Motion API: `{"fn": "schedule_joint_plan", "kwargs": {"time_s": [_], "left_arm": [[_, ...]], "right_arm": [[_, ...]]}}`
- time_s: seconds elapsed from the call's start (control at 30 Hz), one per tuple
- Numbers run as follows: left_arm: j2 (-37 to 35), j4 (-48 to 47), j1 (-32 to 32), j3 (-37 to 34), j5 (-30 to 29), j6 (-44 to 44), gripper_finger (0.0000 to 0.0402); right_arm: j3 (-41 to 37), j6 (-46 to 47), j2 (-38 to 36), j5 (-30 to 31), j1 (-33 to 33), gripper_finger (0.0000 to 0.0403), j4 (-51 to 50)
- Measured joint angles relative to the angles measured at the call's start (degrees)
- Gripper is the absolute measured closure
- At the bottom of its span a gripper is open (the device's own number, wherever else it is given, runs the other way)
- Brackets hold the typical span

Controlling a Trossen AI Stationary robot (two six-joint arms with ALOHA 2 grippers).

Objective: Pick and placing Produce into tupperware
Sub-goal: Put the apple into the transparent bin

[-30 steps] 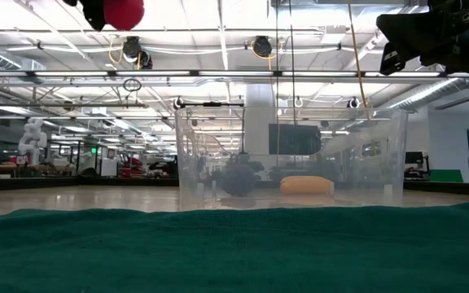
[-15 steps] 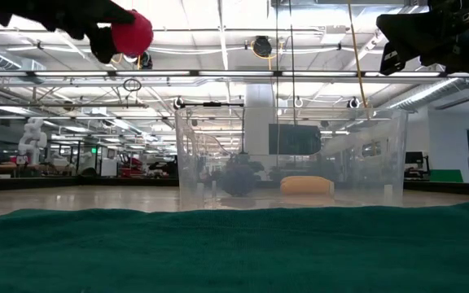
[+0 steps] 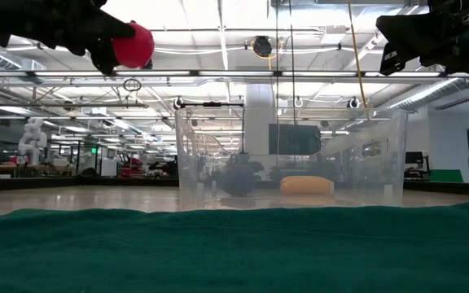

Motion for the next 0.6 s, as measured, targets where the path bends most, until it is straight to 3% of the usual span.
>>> {"fn": "schedule_joint_plan", "kwargs": {"time_s": [0.6], "left_arm": [[-3.7,-1.5,0.0,0.0,3.9,4.2,0.0126]], "right_arm": [[0.0,0.0,0.0,0.0,0.0,0.0403,0.0]]}}
